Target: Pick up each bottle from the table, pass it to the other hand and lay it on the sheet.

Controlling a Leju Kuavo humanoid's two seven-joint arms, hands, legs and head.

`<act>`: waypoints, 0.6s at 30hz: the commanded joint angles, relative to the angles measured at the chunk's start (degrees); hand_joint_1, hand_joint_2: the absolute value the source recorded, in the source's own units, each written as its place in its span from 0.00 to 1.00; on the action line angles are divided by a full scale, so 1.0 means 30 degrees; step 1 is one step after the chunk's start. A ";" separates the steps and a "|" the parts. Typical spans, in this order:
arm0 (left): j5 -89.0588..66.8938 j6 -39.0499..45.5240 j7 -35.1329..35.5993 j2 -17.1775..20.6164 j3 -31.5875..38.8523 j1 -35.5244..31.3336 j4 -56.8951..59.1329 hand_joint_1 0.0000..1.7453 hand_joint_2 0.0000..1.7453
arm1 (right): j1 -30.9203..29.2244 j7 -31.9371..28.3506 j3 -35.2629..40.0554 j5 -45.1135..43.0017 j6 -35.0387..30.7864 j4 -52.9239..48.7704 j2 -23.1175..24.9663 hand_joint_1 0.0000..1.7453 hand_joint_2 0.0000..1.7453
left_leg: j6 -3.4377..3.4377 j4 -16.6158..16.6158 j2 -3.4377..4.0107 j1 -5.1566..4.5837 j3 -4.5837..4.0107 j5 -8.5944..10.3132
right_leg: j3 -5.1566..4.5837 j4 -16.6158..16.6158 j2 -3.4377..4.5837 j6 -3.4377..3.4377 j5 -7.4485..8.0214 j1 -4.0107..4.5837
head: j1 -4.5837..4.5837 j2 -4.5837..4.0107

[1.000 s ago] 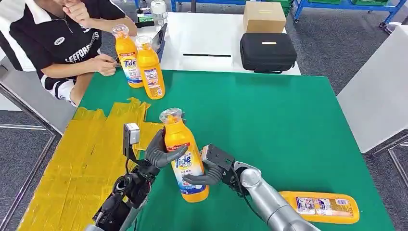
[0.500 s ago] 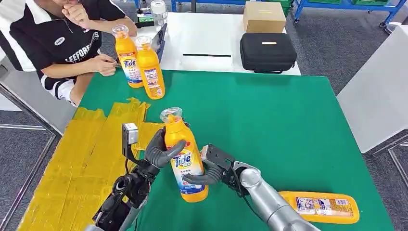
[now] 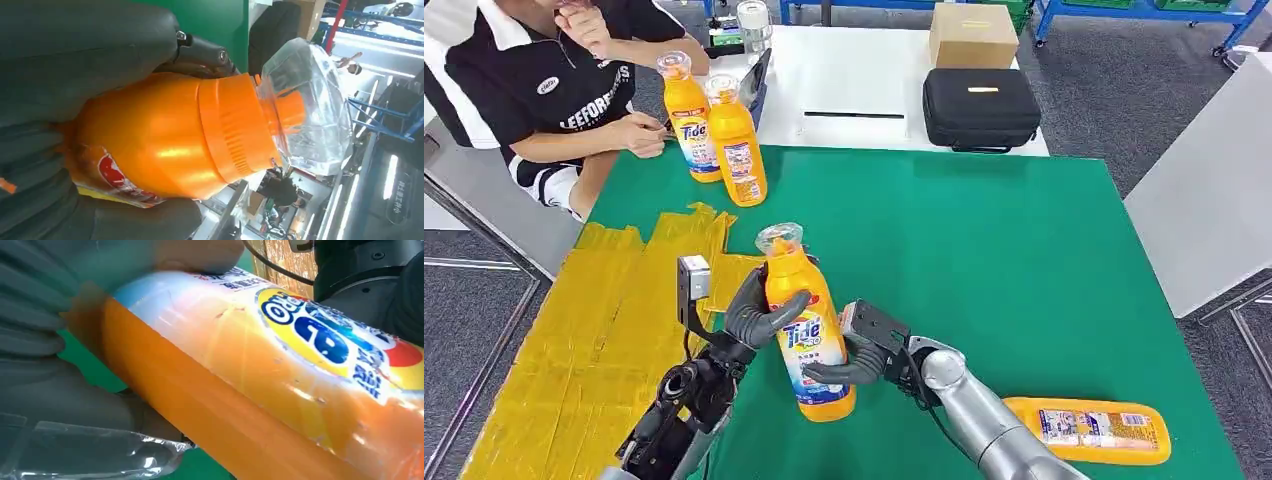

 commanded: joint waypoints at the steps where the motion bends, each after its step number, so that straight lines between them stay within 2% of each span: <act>1: 0.0026 0.0244 -0.0015 0.0441 0.0109 -0.0144 -0.0247 1.00 1.00 | -0.0044 0.0127 -0.0092 0.0349 -0.1482 -0.1060 -0.0415 0.00 1.00 | -0.0041 -0.0003 0.0005 0.0013 0.0051 -0.0027 | 0.0052 -0.0007 -0.0015 -0.0011 -0.0024 0.0013 | 0.0000 0.0000; 5: 0.0026 0.0244 -0.0015 0.0441 0.0109 -0.0144 -0.0247 1.00 1.00 | -0.0044 0.0127 -0.0092 0.0349 -0.1482 -0.1060 -0.0415 0.00 1.00 | -0.0070 0.0006 0.0005 0.0026 0.0116 -0.0062 | 0.0120 0.0000 -0.0029 -0.0019 -0.0059 0.0026 | -0.0007 0.0000; 10: 0.0026 0.0244 -0.0015 0.0441 0.0109 -0.0144 -0.0247 1.00 1.00 | -0.0044 0.0127 -0.0092 0.0349 -0.1482 -0.1060 -0.0415 0.00 1.00 | -0.0047 -0.0005 0.0008 0.0012 0.0067 -0.0032 | 0.0067 -0.0007 -0.0015 -0.0014 -0.0030 0.0012 | -0.0007 0.0000; 12: -0.0258 0.0814 -0.0387 0.0439 0.0368 -0.0022 -0.0565 1.00 1.00 | 0.0474 0.0048 -0.0509 0.0253 -0.1919 -0.2052 -0.0556 0.00 1.00 | -0.0049 -0.0007 0.0006 0.0009 0.0069 -0.0031 | 0.0067 -0.0003 -0.0017 -0.0014 -0.0032 0.0008 | 0.0000 0.0000; 13: -0.1130 0.1826 -0.0893 0.0494 0.0565 0.0038 -0.0926 1.00 1.00 | 0.0980 -0.0028 -0.0861 0.0135 -0.2195 -0.3145 -0.0786 0.00 0.00 | -0.0072 0.0005 0.0006 0.0026 0.0113 -0.0062 | 0.0116 0.0001 -0.0027 -0.0022 -0.0060 0.0025 | 0.0000 0.0000; 16: -0.3919 0.4925 -0.1748 0.0601 0.1187 0.0216 -0.2127 1.00 1.00 | 0.2564 -0.0111 -0.1789 -0.0235 -0.3008 -0.6591 -0.1683 0.00 0.00 | -0.0039 -0.0003 -0.0034 0.0016 0.0031 -0.0021 | 0.0044 -0.0008 -0.0051 -0.0011 -0.0029 0.0016 | 0.0000 0.0000; 18: -0.5879 0.6935 -0.2091 0.0675 0.1596 0.0234 -0.2748 1.00 1.00 | 0.3435 0.0205 -0.2424 -0.0422 -0.3553 -0.8575 -0.1954 0.00 0.00 | -0.0081 0.0021 -0.0044 0.0032 0.0126 -0.0085 | 0.0142 0.0016 -0.0082 -0.0023 -0.0098 0.0034 | -0.0007 0.0000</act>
